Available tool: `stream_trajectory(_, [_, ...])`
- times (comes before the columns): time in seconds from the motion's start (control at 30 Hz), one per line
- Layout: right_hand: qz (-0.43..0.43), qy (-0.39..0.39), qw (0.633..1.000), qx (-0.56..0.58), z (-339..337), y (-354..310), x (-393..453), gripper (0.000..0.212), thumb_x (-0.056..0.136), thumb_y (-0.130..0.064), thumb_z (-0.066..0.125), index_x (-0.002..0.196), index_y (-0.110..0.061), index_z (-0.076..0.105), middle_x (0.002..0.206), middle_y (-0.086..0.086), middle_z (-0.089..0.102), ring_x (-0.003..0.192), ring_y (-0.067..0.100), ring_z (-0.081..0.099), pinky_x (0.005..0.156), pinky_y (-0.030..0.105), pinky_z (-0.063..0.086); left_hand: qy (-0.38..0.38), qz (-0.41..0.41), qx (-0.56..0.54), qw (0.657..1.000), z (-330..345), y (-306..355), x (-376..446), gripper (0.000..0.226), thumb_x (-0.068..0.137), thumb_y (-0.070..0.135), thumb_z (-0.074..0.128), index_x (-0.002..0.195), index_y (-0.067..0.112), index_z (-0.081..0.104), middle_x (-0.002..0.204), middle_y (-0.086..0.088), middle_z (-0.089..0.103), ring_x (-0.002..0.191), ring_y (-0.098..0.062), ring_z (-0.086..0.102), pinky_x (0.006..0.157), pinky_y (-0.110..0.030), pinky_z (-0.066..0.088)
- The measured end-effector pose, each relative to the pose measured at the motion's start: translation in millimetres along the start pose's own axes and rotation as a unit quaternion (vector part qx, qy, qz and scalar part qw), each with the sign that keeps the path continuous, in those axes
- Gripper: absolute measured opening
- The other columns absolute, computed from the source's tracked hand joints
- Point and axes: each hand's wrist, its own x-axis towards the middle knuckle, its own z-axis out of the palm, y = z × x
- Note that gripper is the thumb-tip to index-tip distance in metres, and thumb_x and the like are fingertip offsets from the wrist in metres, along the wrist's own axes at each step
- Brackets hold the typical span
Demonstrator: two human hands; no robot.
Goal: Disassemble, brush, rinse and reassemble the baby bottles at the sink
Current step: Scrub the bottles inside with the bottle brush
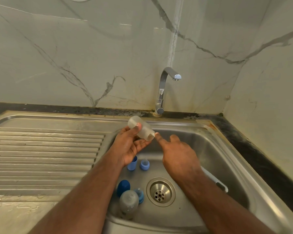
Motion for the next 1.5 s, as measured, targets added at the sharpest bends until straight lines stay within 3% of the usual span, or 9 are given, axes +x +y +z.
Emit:
stream_trajectory(0.23, [-0.017, -0.038, 0.981, 0.191, 5.6, 7.2, 9.8, 0.048, 0.101, -0.023, 0.048, 0.146, -0.038, 0.046, 0.096, -0.003, 0.066, 0.081, 0.015, 0.062, 0.073, 0.029, 0.05, 0.01, 0.034, 0.045, 0.998, -4.9, -3.7, 3.5, 0.055, 0.095, 0.012, 0.068, 0.143, 0.019, 0.042, 0.132, -0.023, 0.059, 0.098, -0.04, 0.074, 0.072, -0.044, 0.064])
stream_trajectory(0.4, [-0.01, 0.034, 0.988, 0.152, 14.9, 10.6, 9.0, 0.052, 0.102, -0.024, 0.045, 0.15, -0.042, 0.034, 0.098, -0.004, 0.056, 0.091, 0.018, 0.059, 0.074, 0.029, 0.043, 0.017, 0.039, 0.026, 0.999, -3.9, -4.3, 6.3, 0.058, 0.093, 0.013, 0.07, 0.143, 0.019, 0.042, 0.131, -0.024, 0.061, 0.095, -0.038, 0.075, 0.067, -0.04, 0.063])
stream_trajectory(0.5, [0.002, -0.017, 0.988, 0.157, 16.0, 8.6, 11.4, 0.053, 0.102, -0.022, 0.046, 0.15, -0.04, 0.036, 0.102, 0.0, 0.062, 0.092, 0.02, 0.063, 0.072, 0.029, 0.045, 0.02, 0.053, 0.066, 0.996, -4.7, -7.9, 6.1, 0.058, 0.093, 0.009, 0.07, 0.142, 0.02, 0.042, 0.129, -0.02, 0.06, 0.091, -0.035, 0.076, 0.067, -0.041, 0.064])
stream_trajectory(0.67, [0.025, -0.089, 0.931, 0.354, 10.8, 14.7, 11.8, 0.042, 0.101, -0.027, 0.053, 0.14, -0.042, 0.053, 0.078, -0.014, 0.059, 0.058, 0.004, 0.053, 0.053, 0.021, 0.043, 0.038, 0.079, 0.046, 0.995, -9.2, 0.4, 9.3, 0.056, 0.094, 0.01, 0.068, 0.139, 0.027, 0.04, 0.127, -0.016, 0.059, 0.097, -0.037, 0.074, 0.078, -0.046, 0.064])
stream_trajectory(0.9, [0.088, -0.138, 0.875, 0.455, 7.3, 39.1, 1.9, 0.039, 0.1, -0.02, 0.055, 0.133, -0.039, 0.06, 0.066, 0.001, 0.058, 0.043, 0.009, 0.043, 0.042, 0.025, 0.036, 0.139, 0.111, -0.058, 0.982, -27.5, 17.9, 18.0, 0.053, 0.096, 0.013, 0.067, 0.144, 0.014, 0.043, 0.132, -0.018, 0.058, 0.108, -0.036, 0.067, 0.079, -0.044, 0.061])
stream_trajectory(1.03, [0.091, -0.038, 0.907, 0.409, -1.8, 46.4, 5.1, 0.038, 0.102, -0.026, 0.055, 0.138, -0.037, 0.056, 0.073, -0.008, 0.059, 0.054, 0.007, 0.051, 0.048, 0.021, 0.043, 0.119, 0.134, 0.108, 0.978, -23.7, 6.3, 16.7, 0.057, 0.093, 0.008, 0.07, 0.142, 0.022, 0.044, 0.127, -0.007, 0.058, 0.111, -0.028, 0.064, 0.083, -0.041, 0.06])
stream_trajectory(1.17, [0.034, 0.024, 0.932, 0.361, -9.7, 40.3, 0.6, 0.04, 0.103, -0.037, 0.051, 0.143, -0.041, 0.051, 0.081, -0.019, 0.055, 0.073, 0.002, 0.057, 0.066, 0.015, 0.043, 0.097, 0.17, 0.37, 0.908, -23.8, -6.6, 19.6, 0.069, 0.085, 0.004, 0.077, 0.141, 0.03, 0.048, 0.122, 0.003, 0.061, 0.109, -0.021, 0.061, 0.078, -0.032, 0.055])
stream_trajectory(1.27, [0.012, 0.002, 0.953, 0.302, -7.8, 33.2, -4.0, 0.039, 0.103, -0.04, 0.05, 0.141, -0.046, 0.05, 0.098, -0.023, 0.063, 0.074, 0.0, 0.057, 0.066, 0.014, 0.043, 0.077, 0.179, 0.424, 0.885, -25.5, -7.7, 18.2, 0.074, 0.082, -0.001, 0.079, 0.142, 0.03, 0.049, 0.119, 0.01, 0.06, 0.106, -0.017, 0.061, 0.075, -0.027, 0.054])
stream_trajectory(1.5, [0.043, 0.022, 0.963, 0.265, -7.7, 39.2, 2.1, 0.041, 0.103, -0.039, 0.049, 0.144, -0.042, 0.048, 0.119, -0.012, 0.068, 0.083, 0.006, 0.062, 0.079, 0.025, 0.054, 0.046, 0.197, 0.502, 0.841, -21.0, -11.7, 15.3, 0.079, 0.076, 0.005, 0.085, 0.141, 0.035, 0.052, 0.127, 0.014, 0.063, 0.118, -0.015, 0.058, 0.104, -0.044, 0.05])
